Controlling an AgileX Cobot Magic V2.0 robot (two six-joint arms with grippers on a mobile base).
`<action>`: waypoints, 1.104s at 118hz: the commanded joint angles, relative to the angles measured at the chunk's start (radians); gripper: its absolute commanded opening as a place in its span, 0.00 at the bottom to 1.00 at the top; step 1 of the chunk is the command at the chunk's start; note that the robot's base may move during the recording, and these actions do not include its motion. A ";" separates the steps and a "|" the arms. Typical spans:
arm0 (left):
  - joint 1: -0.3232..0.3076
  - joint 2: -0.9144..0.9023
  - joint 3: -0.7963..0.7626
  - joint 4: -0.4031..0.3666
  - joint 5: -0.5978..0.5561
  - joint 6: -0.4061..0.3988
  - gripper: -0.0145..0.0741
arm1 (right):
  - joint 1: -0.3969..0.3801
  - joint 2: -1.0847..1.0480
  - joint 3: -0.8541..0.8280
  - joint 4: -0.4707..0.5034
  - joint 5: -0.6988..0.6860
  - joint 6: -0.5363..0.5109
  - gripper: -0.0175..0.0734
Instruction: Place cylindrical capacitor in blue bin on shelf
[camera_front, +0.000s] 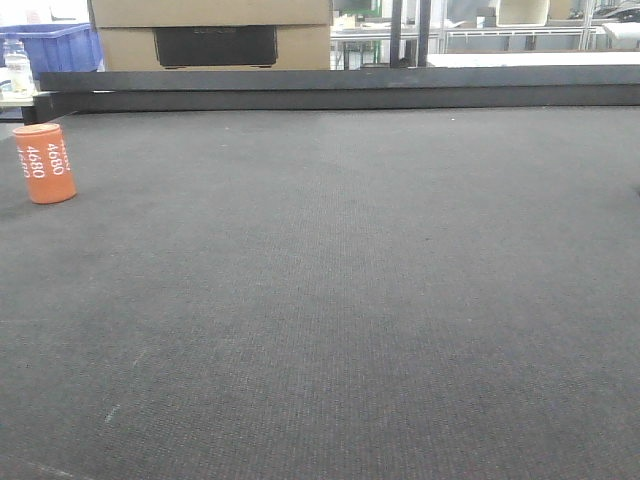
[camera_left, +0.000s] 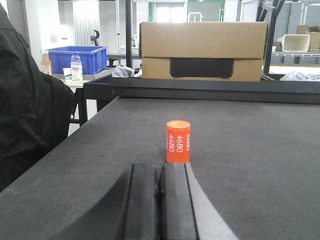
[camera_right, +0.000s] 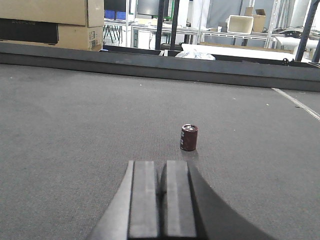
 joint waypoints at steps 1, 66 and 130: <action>-0.005 -0.005 -0.002 -0.003 -0.013 0.000 0.04 | 0.002 -0.003 0.001 -0.007 -0.025 -0.002 0.01; -0.005 -0.005 -0.002 -0.014 -0.026 0.000 0.04 | 0.002 -0.003 0.001 -0.007 -0.025 -0.002 0.01; -0.005 -0.005 -0.051 -0.161 -0.171 0.000 0.04 | 0.003 -0.003 -0.012 0.081 -0.149 -0.002 0.01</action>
